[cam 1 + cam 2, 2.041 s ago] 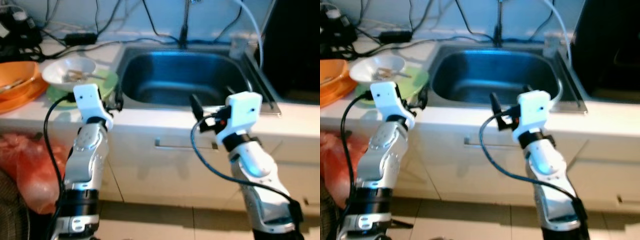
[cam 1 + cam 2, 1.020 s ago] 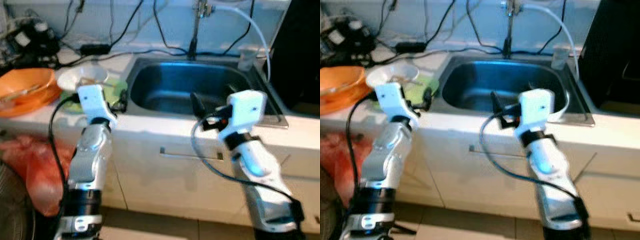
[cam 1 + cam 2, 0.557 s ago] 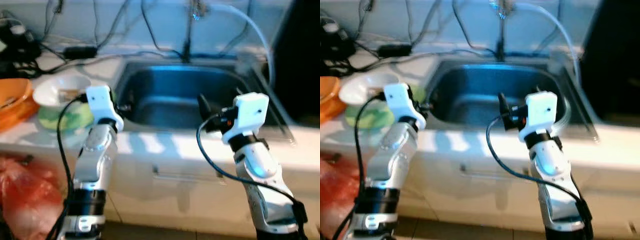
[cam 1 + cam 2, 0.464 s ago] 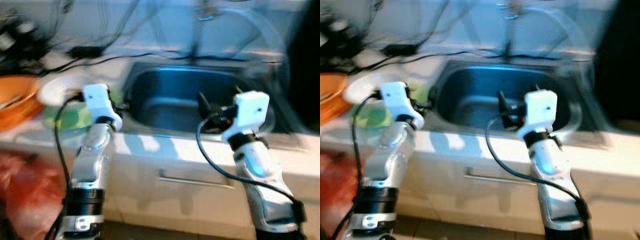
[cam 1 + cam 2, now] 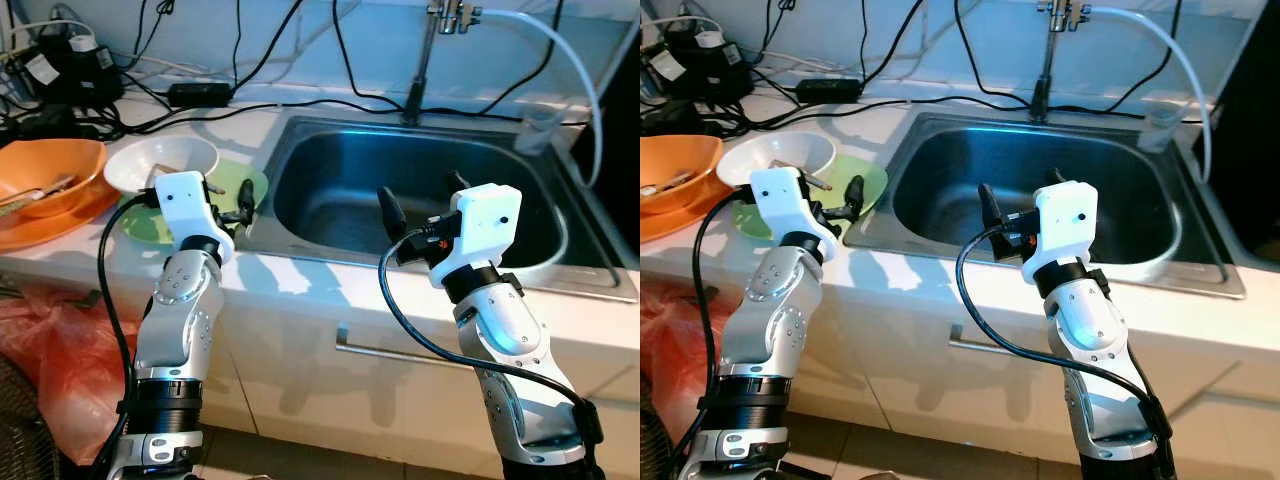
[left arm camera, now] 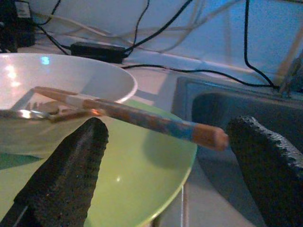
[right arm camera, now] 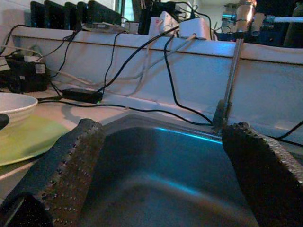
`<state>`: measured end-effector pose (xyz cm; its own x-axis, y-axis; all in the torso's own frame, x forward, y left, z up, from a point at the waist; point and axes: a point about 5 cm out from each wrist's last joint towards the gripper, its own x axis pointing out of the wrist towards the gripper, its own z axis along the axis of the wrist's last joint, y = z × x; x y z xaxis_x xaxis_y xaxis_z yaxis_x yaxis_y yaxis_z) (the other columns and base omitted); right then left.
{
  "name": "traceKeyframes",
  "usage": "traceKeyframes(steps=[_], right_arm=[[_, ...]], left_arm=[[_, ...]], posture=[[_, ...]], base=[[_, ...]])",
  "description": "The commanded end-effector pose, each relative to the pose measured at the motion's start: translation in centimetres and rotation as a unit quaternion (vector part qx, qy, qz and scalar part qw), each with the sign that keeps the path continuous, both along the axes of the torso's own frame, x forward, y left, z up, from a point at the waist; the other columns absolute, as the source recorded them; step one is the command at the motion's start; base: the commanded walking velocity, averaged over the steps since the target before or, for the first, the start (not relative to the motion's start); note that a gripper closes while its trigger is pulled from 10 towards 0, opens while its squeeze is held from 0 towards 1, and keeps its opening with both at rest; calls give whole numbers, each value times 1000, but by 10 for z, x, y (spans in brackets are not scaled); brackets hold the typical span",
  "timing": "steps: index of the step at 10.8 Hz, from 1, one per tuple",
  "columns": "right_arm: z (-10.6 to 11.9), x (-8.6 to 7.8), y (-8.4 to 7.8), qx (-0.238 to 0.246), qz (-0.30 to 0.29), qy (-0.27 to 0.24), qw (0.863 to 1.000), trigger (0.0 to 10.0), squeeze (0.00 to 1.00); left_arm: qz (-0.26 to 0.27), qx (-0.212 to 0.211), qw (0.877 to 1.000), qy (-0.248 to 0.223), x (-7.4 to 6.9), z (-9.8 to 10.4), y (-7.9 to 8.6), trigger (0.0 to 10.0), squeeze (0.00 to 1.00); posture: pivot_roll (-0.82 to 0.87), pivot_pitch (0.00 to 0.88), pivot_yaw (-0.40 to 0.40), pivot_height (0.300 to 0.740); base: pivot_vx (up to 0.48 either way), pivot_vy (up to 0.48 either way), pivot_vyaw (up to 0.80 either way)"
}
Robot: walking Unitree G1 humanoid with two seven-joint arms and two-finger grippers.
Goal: Kitchen organization
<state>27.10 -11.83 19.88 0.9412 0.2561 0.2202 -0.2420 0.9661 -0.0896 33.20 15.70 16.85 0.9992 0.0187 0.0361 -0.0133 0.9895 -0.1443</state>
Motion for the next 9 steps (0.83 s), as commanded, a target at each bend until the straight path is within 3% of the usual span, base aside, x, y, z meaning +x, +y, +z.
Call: traceKeyframes(steps=[1, 6, 9], right_arm=[[1, -2, -2, 0, -3, 0, 1000, 10000, 0], [-1, -5, -1, 3, -2, 7, 1000, 10000, 0], [-5, -8, -4, 0, 4, 18, 1000, 10000, 0]], left_arm=[[-6, 10, 1000, -4, -1, 0, -3, 10000, 0], [-8, 36, 999, -26, -1, -5, -5, 10000, 0], [18, 73, 995, -69, -3, 7, 0, 10000, 0]], posture=[[-24, 26, 20, 740], [-33, 53, 14, 740], [-37, 56, 0, 740]], base=[[0, 0, 0], [0, 0, 0], [0, 0, 0]])
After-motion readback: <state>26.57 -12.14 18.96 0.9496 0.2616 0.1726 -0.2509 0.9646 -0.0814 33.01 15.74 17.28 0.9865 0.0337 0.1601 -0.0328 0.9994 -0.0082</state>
